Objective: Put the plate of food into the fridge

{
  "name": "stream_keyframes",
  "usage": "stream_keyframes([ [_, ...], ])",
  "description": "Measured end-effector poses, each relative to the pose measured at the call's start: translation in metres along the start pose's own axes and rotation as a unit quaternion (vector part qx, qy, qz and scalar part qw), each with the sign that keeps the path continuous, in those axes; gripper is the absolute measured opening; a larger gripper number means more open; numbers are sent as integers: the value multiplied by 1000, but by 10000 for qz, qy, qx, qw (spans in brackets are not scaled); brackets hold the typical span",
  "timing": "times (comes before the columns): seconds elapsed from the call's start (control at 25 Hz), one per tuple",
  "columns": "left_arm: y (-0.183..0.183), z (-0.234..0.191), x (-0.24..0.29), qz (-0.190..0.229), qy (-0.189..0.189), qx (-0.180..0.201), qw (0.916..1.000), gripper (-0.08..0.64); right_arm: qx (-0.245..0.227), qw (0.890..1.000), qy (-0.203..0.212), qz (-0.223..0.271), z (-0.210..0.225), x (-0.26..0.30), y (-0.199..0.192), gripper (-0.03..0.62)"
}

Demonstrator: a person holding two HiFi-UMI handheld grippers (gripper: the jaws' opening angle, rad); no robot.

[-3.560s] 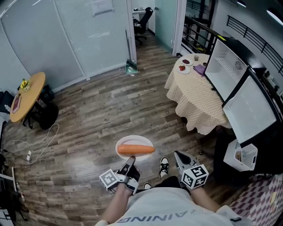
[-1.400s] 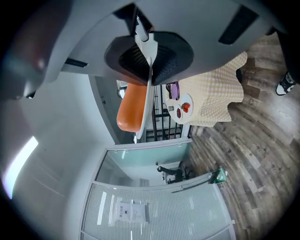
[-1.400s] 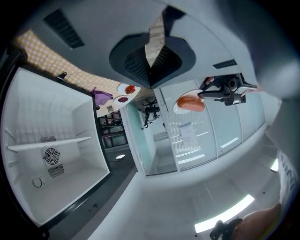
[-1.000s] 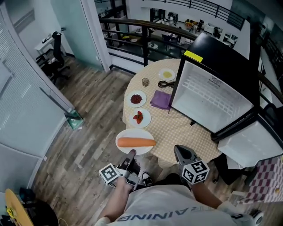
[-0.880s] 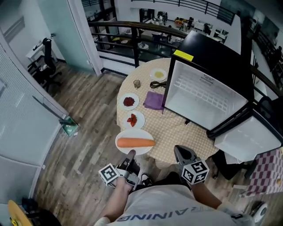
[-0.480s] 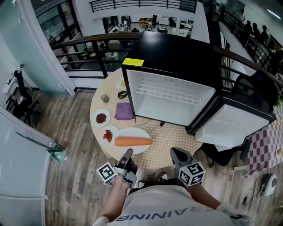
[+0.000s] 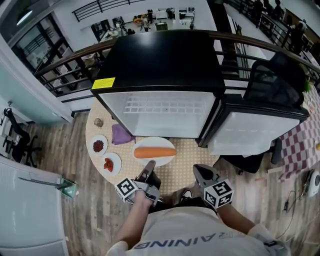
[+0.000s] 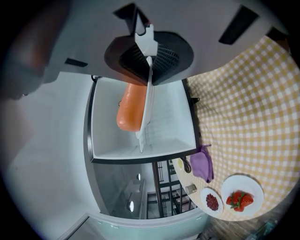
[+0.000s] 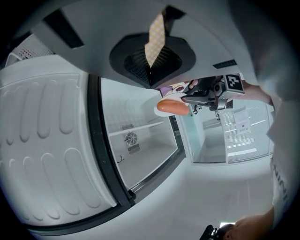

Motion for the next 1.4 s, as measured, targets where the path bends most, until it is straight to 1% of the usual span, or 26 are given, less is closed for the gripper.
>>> stream_keyframes([
  [0.12, 5, -16, 32, -190, 112, 54, 9997, 28, 104, 9997, -194, 123, 8, -2, 7, 20],
  [0.28, 14, -33, 82, -344, 41, 32, 9994, 28, 159, 9987, -441, 201, 8, -1, 12, 20],
  [0.4, 16, -46, 116, -570, 120, 91, 9983, 28, 241, 9977, -598, 217, 5, 1, 8, 20],
  [0.64, 11, -63, 170, -878, 301, 76, 9956, 28, 284, 9967, -742, 169, 2, 5, 1, 20],
  [0.8, 5, -73, 197, -991, 450, 75, 9940, 28, 339, 9957, -842, 164, 5, 5, 0, 20],
  [1.0, 4, -84, 221, -1081, 754, 46, 9913, 28, 368, 9953, -888, 128, 7, 5, -3, 20],
  [1.12, 7, -88, 232, -1074, 927, 26, 9899, 28, 399, 9951, -905, 84, 8, 3, -6, 20],
  [1.4, 6, -93, 250, -1048, 1178, -29, 9875, 29, 449, 9944, -954, 60, 13, 0, -8, 20],
])
Point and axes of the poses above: the fingertips, and each gripper's own axes: x forward along the fingers, z to its right, y out of its top, the point moved 6 cm from there along -x, backward along the fingers, and after that the axes turned 15 degrees about x, right-handed, at the moved point
